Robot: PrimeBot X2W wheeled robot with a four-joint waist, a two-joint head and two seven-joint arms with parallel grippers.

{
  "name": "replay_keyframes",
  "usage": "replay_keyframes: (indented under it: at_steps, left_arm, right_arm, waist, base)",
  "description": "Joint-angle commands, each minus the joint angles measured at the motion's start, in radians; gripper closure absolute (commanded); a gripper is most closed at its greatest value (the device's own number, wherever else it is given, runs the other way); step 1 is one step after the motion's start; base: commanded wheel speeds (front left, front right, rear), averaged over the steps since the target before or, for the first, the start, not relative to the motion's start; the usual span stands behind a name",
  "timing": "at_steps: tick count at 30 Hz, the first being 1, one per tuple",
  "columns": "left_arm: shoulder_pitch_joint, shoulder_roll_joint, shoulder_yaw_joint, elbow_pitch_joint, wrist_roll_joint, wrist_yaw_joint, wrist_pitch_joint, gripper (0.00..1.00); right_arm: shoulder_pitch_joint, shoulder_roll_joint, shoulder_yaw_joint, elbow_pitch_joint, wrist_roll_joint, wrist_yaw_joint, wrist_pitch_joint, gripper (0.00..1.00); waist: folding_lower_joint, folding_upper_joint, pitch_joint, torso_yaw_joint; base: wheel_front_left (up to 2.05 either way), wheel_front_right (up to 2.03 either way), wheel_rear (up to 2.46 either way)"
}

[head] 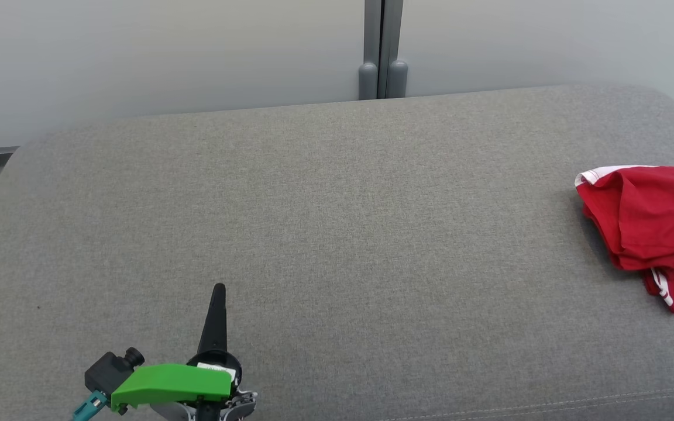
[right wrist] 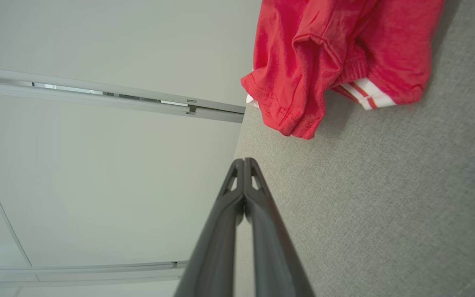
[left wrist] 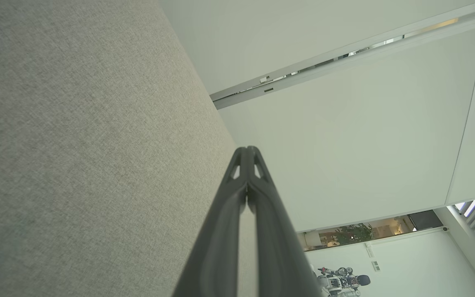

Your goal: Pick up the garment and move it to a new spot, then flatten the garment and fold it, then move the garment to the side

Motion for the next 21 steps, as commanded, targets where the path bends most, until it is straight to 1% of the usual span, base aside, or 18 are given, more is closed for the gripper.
replay_keyframes:
  at_steps: [1,21]
  left_arm:
    - [-0.019,-0.001,0.001,-0.007,-0.024,-0.010,-0.005,1.00]
    - [-0.023,-0.020,-0.004,-0.007,-0.163,-0.039,-0.007,1.00]
  right_arm:
    - [-0.020,-0.009,-0.012,0.003,0.023,0.000,0.011,1.00]
    - [-0.054,-0.015,-0.084,0.049,0.166,0.000,0.096,1.00]
  waist:
    - [0.0000,0.0000,0.000,0.000]
    - [0.0000,0.0000,0.001,-0.007]
  base:
    - [0.00,0.00,0.00]
    - [0.00,0.00,0.00]
